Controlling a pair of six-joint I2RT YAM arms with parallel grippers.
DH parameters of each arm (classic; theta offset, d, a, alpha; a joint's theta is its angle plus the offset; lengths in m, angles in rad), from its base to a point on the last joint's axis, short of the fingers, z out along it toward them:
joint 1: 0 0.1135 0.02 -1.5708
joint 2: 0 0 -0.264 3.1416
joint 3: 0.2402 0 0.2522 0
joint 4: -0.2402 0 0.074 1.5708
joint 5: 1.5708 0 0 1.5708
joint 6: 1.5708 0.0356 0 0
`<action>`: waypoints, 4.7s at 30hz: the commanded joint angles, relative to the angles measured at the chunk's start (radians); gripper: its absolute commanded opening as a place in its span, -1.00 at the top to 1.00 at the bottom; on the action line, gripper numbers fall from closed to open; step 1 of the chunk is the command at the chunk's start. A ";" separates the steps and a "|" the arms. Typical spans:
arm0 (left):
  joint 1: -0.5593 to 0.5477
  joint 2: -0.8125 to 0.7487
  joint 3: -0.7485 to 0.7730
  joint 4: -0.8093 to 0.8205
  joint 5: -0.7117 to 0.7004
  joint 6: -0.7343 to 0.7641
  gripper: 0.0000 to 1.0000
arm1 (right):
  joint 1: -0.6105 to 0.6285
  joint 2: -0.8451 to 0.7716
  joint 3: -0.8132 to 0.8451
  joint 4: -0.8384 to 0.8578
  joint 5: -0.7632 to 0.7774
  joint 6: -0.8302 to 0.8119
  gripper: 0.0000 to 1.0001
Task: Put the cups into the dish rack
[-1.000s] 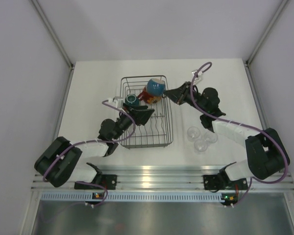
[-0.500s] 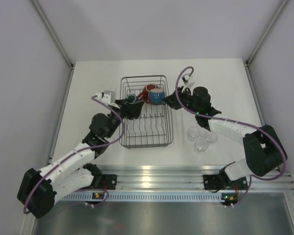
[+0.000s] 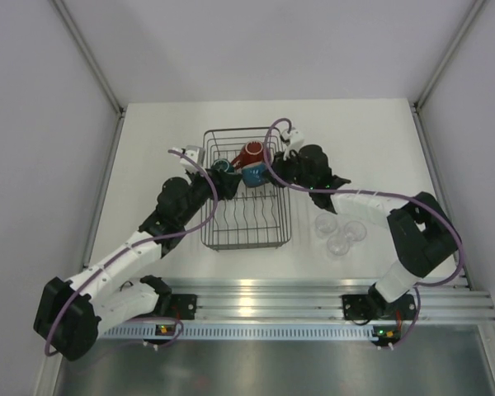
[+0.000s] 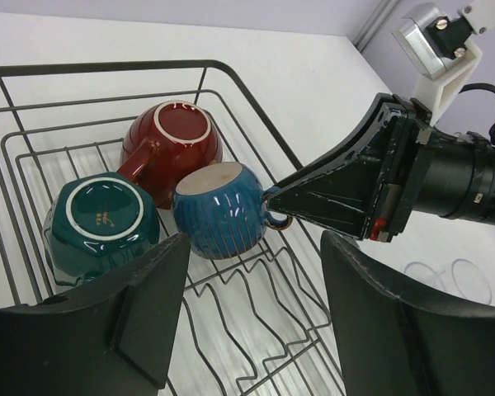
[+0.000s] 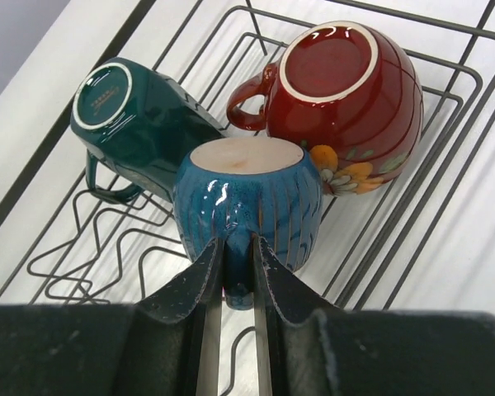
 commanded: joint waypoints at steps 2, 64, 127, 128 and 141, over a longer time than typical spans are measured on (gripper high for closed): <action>0.023 -0.001 -0.016 0.046 0.049 0.009 -0.40 | 0.020 0.034 0.091 0.083 0.029 -0.065 1.00; 0.122 -0.070 -0.119 0.132 0.157 -0.057 -0.42 | 0.114 0.091 0.026 -0.170 0.233 -0.266 0.11; 0.121 0.102 -0.169 -0.072 -0.167 -0.138 -0.01 | 0.061 -0.423 -0.026 -0.154 0.240 -0.148 -0.13; 0.122 0.112 -0.160 -0.074 -0.169 -0.134 0.10 | 0.060 -0.429 -0.027 -0.154 0.245 -0.146 -0.13; 0.121 0.232 -0.045 -0.080 -0.198 -0.076 0.94 | 0.018 -0.438 -0.075 -0.140 0.237 -0.128 -0.15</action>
